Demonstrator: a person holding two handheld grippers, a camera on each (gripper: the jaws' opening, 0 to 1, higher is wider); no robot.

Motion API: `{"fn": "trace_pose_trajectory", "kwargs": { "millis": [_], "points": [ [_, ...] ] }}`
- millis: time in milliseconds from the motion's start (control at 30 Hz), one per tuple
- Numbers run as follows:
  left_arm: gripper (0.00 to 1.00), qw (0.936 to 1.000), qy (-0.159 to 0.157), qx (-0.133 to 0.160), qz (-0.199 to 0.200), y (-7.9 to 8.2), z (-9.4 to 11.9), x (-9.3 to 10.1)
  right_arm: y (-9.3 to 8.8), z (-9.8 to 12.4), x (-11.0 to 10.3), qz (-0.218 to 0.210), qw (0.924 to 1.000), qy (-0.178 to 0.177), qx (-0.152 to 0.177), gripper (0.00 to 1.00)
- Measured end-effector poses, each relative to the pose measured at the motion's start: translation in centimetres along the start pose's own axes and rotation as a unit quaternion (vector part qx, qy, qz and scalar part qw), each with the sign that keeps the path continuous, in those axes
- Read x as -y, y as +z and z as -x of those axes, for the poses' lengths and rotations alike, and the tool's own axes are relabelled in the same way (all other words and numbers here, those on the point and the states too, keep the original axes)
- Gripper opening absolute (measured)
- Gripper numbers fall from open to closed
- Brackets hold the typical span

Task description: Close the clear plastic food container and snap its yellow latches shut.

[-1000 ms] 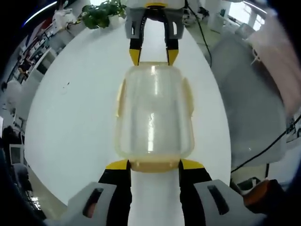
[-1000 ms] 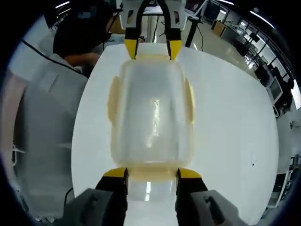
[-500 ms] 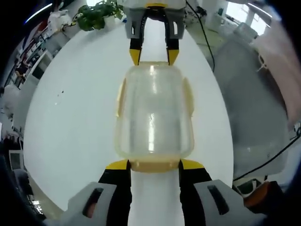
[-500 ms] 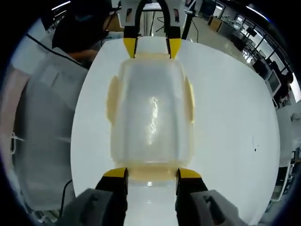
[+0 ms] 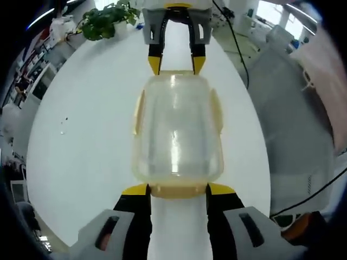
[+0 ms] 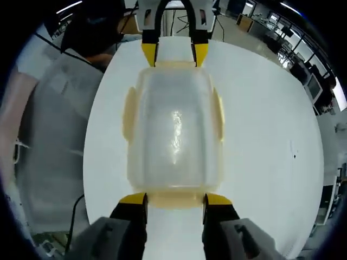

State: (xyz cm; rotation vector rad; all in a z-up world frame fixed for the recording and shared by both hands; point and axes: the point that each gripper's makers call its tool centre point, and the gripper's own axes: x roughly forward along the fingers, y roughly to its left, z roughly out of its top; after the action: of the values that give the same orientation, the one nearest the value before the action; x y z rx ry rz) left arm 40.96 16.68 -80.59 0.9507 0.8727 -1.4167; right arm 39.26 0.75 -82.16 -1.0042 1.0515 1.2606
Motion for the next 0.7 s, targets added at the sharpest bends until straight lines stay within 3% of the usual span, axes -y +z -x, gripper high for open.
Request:
{"fn": "trace_pose_trajectory", "kwargs": {
  "millis": [700],
  "points": [
    [0.37, 0.9999, -0.012, -0.002, -0.004, 1.0, -1.3, 0.0, -1.6, 0.1, -0.1, -0.008, 0.9999, 0.007, -0.010, 0.38]
  ]
}}
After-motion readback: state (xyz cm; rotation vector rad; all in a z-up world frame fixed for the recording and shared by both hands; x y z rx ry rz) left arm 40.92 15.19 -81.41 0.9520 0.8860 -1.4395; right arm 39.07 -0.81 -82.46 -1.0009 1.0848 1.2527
